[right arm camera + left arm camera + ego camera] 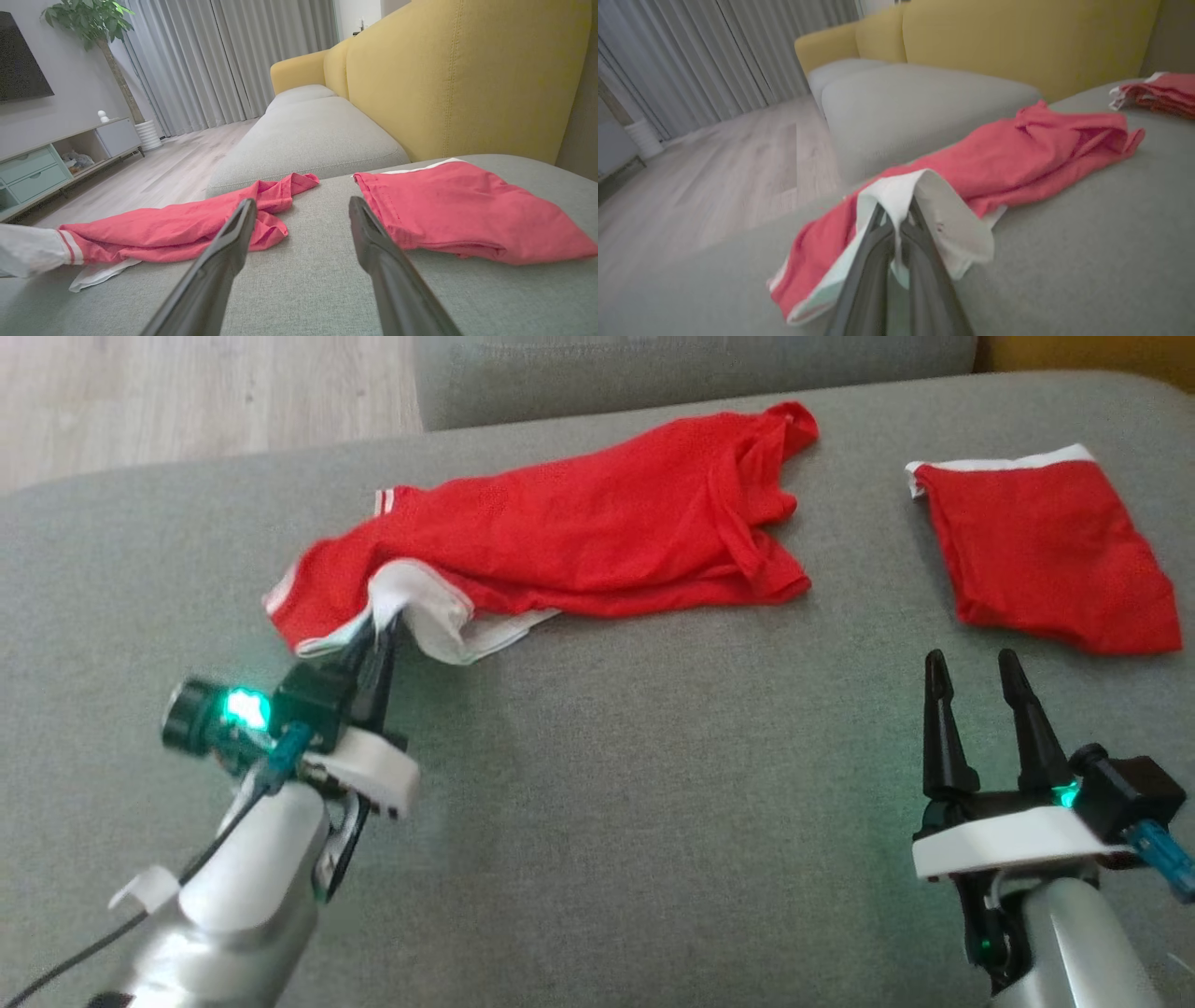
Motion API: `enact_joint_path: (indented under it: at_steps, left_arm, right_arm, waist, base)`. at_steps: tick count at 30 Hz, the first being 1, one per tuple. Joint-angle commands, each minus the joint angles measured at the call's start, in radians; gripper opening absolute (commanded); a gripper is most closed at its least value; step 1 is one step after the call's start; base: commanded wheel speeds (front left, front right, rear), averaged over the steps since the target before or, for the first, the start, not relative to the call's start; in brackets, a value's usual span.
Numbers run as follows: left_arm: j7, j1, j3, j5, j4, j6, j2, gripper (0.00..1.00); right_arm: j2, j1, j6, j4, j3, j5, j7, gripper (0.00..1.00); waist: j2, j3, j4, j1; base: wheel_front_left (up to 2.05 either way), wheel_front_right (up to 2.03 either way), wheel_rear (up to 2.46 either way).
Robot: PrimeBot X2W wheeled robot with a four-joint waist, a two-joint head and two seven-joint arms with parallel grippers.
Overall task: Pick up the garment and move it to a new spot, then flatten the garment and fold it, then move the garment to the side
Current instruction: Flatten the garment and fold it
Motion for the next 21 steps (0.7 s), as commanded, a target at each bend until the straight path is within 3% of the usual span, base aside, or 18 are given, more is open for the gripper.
enact_joint_path:
  at_steps: [1,9,15,21]
  left_arm:
    - [-0.020,-0.076,0.045,0.023,-0.100,0.018,0.056,0.00]
    - [-0.023,-0.105,0.070,0.072,-0.413,0.041,0.137,0.00]
    - [0.062,-0.143,0.083,0.105,-0.673,0.050,0.215,0.00]
    - [0.187,-0.276,0.056,0.145,-0.835,-0.023,0.264,0.00]
  right_arm:
    - [-0.004,-0.014,-0.001,-0.023,0.025,0.010,-0.011,1.00]
    - [-0.004,0.004,-0.001,-0.010,0.029,0.023,-0.011,1.00]
    - [-0.004,0.016,-0.001,-0.005,0.031,0.030,-0.011,1.00]
    - [-0.004,0.020,-0.001,-0.003,0.027,0.037,-0.011,1.00]
  waist:
    - [-0.0001,-0.026,0.003,0.0000]
    - [-0.0001,-0.090,0.004,0.0000]
    - [-0.0001,-0.134,0.000,0.0000]
    - [-0.0001,-0.139,0.009,0.0000]
  base:
    - [0.00,0.00,0.00]
    - [0.00,0.00,0.00]
    - [0.00,0.00,0.00]
    - [0.00,0.00,0.00]
